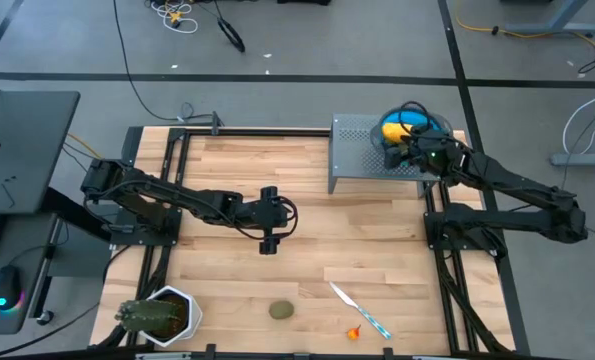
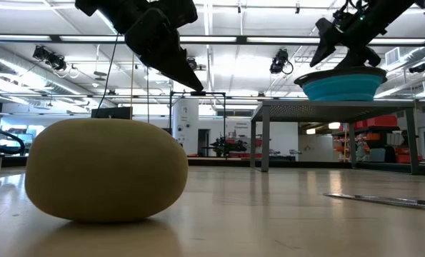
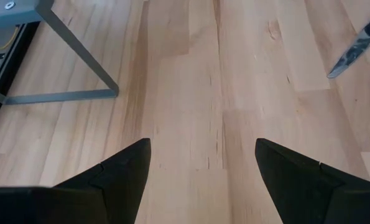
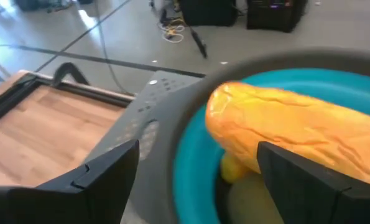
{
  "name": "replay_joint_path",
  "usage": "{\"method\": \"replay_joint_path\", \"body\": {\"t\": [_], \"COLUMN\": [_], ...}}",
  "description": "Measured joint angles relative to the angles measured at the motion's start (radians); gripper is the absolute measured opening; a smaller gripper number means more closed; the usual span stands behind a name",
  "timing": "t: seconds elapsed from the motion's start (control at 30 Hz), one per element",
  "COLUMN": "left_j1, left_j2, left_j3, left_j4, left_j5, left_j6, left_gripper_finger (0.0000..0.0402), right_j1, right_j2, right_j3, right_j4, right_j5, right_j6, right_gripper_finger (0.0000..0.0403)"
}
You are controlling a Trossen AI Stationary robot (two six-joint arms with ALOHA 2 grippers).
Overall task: Pick & Place Fruit
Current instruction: Put the yellow mango into the blue strainer bowl on the shelf, then put the yellow peach into the blue strainer bowl on the shelf
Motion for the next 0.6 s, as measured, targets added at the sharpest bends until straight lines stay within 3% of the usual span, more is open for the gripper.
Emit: {"method": "replay_joint_path", "body": {"t": [0.13, 0.33, 0.6], "left_j1": [0.000, 0.000, 0.000], "left_j2": [0.000, 0.000, 0.000], "left_j3": [0.000, 0.000, 0.000], "left_j4": [0.000, -0.001, -0.002], "left_j5": [0.000, 0.002, 0.002], "left_j6": [0.008, 0.003, 0.001], "left_gripper_finger": [0.0295, 0.0295, 0.0295], "right_j1": [-0.060, -0.081, -0.076], "right_j2": [0.005, 0.002, 0.001], "right_j3": [0.000, 0.000, 0.000], "right_j4": [-0.009, 0.036, 0.116], "right_j5": [0.008, 0.104, -0.038], "right_j6": [-0.032, -0.123, -0.151], "right_gripper_finger": [0.0334, 0.0334, 0.0334]}}
